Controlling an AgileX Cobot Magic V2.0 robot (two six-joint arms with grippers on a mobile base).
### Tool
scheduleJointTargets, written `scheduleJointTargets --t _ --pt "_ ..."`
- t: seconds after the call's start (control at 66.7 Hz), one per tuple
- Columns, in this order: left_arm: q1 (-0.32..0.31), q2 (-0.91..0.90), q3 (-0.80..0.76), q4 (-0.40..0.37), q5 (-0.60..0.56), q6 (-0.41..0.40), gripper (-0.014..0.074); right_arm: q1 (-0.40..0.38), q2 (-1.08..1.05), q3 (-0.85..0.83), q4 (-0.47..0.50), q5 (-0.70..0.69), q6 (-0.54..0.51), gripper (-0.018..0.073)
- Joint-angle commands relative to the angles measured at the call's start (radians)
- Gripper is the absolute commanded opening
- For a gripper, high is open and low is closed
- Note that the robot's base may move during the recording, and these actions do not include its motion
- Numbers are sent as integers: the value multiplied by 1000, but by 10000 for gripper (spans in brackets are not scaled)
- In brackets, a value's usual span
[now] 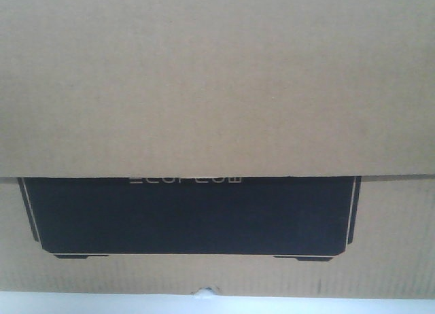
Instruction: Grab box from left shelf to table start
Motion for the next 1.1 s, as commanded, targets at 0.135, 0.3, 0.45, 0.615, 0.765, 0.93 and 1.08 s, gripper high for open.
scheduleJointTargets --t 0.135,0.3,0.45,0.615,0.765,0.93,1.08 --pt "1 12 24 -6 -99 1 -92 -2 13 -29 0 -83 -4 57" --pt "30 -32 69 -52 -231 1 -92 -2 13 -29 0 -83 -4 57" --pt "92 -110 169 -56 -337 1 -92 -2 13 -29 0 -83 -4 57" --pt "133 -118 316 -73 -528 1 -92 -2 13 -29 0 -82 -4 57" --pt "133 -118 433 -73 -702 1 -92 -2 13 -29 0 -82 -4 57" --pt "133 -118 432 -73 -696 1 -92 -2 13 -29 0 -82 -4 57" --pt "133 -118 432 -73 -696 1 -92 -2 13 -29 0 -82 -4 57"
